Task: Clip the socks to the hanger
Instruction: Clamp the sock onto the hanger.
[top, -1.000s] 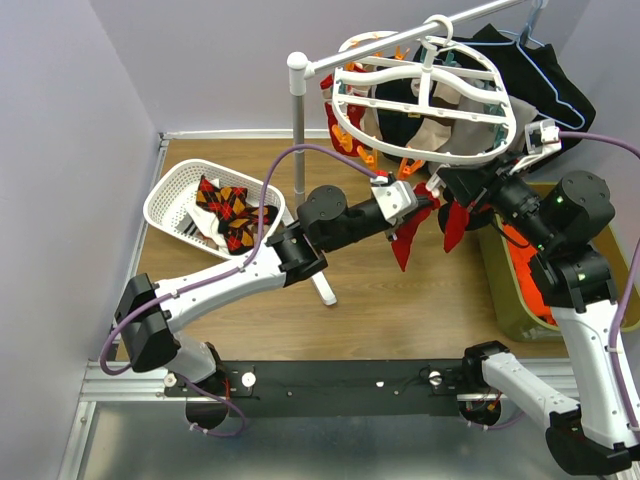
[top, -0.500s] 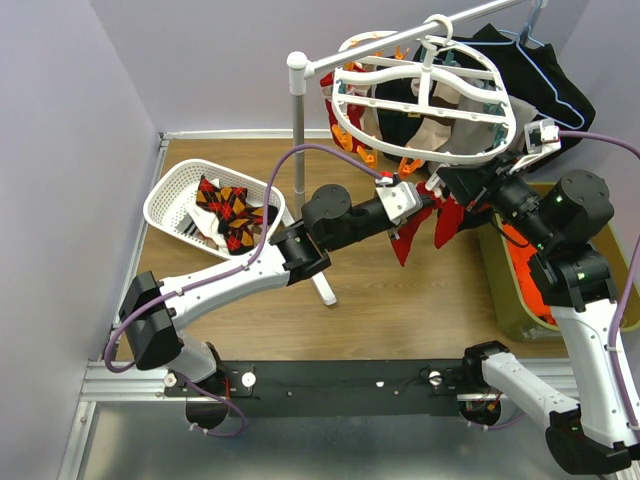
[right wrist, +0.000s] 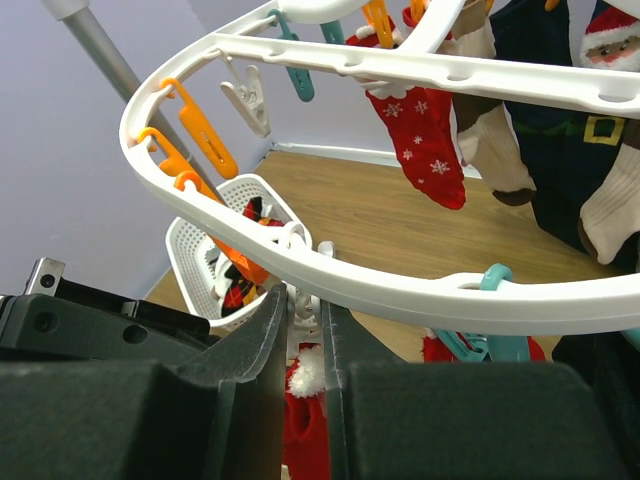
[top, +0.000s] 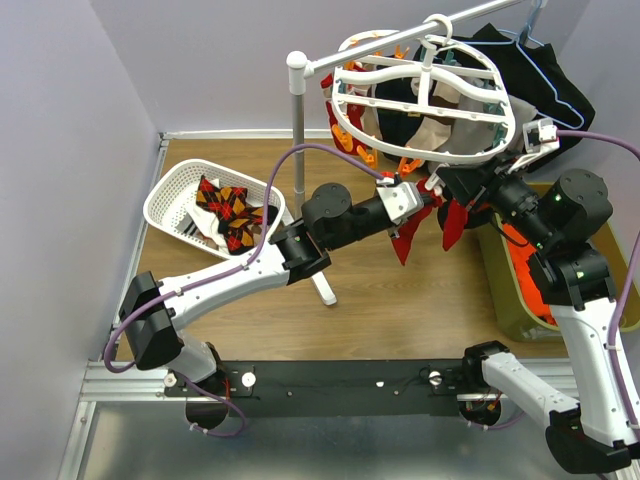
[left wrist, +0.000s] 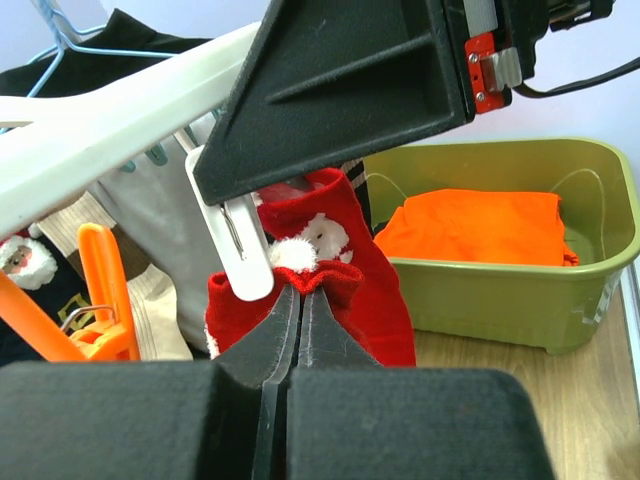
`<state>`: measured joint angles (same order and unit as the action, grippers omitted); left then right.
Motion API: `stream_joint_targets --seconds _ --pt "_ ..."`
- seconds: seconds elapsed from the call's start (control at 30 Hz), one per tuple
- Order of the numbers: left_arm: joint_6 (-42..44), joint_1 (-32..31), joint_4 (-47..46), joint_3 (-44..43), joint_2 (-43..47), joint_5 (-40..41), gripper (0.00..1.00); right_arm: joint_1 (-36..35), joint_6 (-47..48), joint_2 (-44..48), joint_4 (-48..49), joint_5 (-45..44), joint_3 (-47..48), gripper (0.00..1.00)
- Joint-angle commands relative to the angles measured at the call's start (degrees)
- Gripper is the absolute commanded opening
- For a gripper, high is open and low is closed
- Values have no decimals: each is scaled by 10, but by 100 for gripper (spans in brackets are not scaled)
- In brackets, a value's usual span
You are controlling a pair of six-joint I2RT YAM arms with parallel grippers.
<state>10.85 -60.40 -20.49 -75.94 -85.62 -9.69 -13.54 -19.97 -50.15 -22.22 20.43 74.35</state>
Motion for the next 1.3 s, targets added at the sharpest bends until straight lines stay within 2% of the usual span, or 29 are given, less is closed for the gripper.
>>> stream_joint_targets --seconds 0.0,0.4,0.5,0.53,0.6,0.63,0.7,0.73,0.8,0.97,1.0,1.07,1.1,1.13,1.27 --pt "13 -4 -5 -18 10 10 0 -2 13 -1 -5 -1 -3 13" --pt "23 -5 -3 -33 7 14 0 -2 18 -3 -14 -6 -5 14" --pt "24 -6 -1 -36 5 13 1 -1 17 -2 -14 -4 -5 29" --pt "25 -5 -1 -36 5 13 1 -2 15 0 -13 -4 -6 40" --pt "25 -5 -1 -37 5 13 1 -2 13 1 -12 -6 -4 52" --pt "24 -5 0 -37 4 13 3 -1 11 2 -12 -7 -5 61" --pt "22 -7 0 -35 4 13 6 -2 8 6 -8 -9 -4 70" --pt "22 -6 0 -35 3 13 11 -1 8 8 -7 -11 -4 75" --pt "18 -7 0 -34 4 13 18 -2 5 12 -6 -17 -3 79" --pt "8 -6 -2 -28 13 28 52 -2 3 22 -7 -33 -3 84" --pt "5 -6 -3 -25 15 31 53 -2 4 24 -8 -35 -3 85" --pt "-1 -7 -5 -22 24 40 65 -2 4 31 -9 -40 -3 87" --pt "-5 -6 -6 -19 27 42 67 -1 5 34 -7 -42 -6 89" --pt "-9 -6 -5 -18 31 49 73 -2 5 40 -7 -42 -7 89" --pt "-41 -6 0 -13 60 81 78 -2 12 59 -2 -53 -14 96"
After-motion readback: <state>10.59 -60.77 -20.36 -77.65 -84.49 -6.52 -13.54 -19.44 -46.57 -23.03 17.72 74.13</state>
